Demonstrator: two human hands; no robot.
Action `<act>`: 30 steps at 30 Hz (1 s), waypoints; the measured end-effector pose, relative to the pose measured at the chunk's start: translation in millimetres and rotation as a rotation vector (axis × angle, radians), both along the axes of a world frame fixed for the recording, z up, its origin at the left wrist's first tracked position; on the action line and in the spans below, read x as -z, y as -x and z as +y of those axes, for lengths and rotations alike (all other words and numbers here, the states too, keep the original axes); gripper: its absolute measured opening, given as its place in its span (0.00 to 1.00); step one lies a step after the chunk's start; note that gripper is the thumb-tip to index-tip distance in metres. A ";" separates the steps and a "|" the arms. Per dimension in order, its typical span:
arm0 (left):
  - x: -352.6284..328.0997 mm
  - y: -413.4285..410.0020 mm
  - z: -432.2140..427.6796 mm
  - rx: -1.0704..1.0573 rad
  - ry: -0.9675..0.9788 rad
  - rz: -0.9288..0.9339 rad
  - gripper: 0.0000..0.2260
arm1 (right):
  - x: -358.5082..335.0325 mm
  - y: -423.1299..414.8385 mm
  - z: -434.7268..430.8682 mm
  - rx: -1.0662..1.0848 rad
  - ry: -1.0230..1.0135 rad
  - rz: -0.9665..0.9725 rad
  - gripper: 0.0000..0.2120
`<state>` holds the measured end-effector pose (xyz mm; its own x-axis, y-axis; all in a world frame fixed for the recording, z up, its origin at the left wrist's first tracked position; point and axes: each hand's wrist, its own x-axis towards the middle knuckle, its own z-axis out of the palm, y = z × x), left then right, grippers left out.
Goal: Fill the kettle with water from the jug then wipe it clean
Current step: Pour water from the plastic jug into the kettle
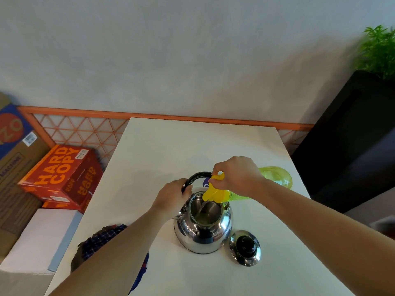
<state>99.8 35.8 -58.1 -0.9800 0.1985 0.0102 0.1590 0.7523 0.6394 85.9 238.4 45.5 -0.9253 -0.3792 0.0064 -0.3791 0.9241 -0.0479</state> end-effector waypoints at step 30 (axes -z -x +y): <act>-2.3 -0.3 -0.2 -0.001 -0.005 0.000 0.13 | -2.2 -2.0 -0.5 0.012 -0.005 -0.013 0.16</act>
<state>100.1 35.6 -55.8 -0.9803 0.1973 0.0108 0.1579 0.7491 0.6433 87.8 237.8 47.7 -0.9298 -0.3681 -0.0072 -0.3673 0.9288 -0.0483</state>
